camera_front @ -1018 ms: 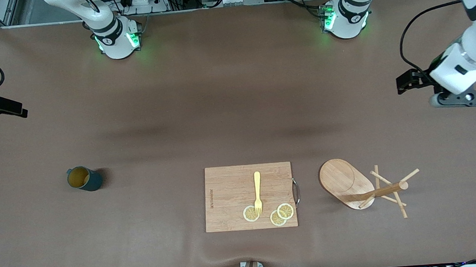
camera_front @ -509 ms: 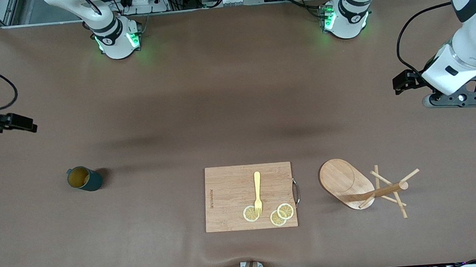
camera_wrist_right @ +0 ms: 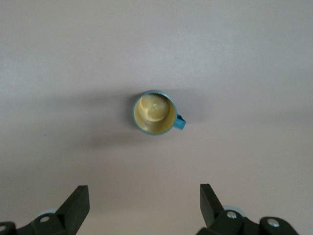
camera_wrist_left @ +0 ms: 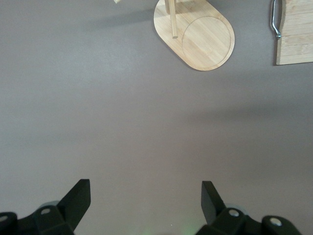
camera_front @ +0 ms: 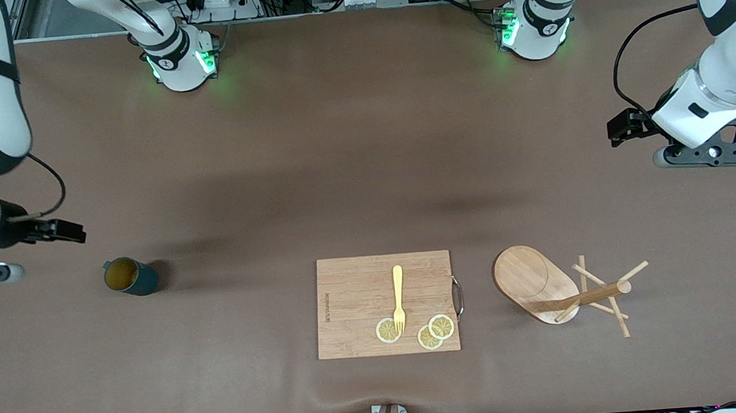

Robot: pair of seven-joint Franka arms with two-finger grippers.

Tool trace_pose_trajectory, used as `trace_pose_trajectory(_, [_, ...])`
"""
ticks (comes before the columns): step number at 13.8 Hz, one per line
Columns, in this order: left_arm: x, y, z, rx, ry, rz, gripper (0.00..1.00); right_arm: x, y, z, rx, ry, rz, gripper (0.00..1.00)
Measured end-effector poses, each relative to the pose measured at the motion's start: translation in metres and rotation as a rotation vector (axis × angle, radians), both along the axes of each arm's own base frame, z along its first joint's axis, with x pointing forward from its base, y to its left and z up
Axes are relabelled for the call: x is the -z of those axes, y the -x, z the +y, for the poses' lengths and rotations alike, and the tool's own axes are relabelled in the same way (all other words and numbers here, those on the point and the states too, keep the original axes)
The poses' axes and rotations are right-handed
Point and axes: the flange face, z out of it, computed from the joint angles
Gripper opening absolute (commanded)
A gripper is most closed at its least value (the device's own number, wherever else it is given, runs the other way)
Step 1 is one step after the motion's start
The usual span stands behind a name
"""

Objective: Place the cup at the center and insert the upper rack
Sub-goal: 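Move the right gripper down toward the teal mug, then grasp the teal mug rim with the right gripper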

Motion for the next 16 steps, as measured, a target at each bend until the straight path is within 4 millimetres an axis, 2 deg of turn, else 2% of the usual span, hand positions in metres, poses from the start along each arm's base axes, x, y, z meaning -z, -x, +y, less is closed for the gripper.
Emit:
trace_pose_trajectory(6, [0.001, 0.000, 0.022, -0.039, -0.002, 0.016, 1.00, 0.085, -0.030, 0.019, -0.037, 0.030, -0.024, 1.00])
trace_pose_trajectory(9, [0.001, -0.001, 0.038, -0.067, -0.002, 0.018, 1.00, 0.123, -0.038, 0.026, -0.057, 0.043, -0.042, 1.00])
trace_pose_trajectory(12, [0.002, -0.001, 0.034, -0.061, -0.002, 0.019, 1.00, 0.157, -0.044, 0.028, -0.072, 0.054, -0.044, 1.00])
trace_pose_trajectory(16, [0.002, -0.001, 0.036, -0.065, -0.002, 0.019, 1.00, 0.178, -0.044, 0.025, -0.093, 0.059, -0.023, 1.00])
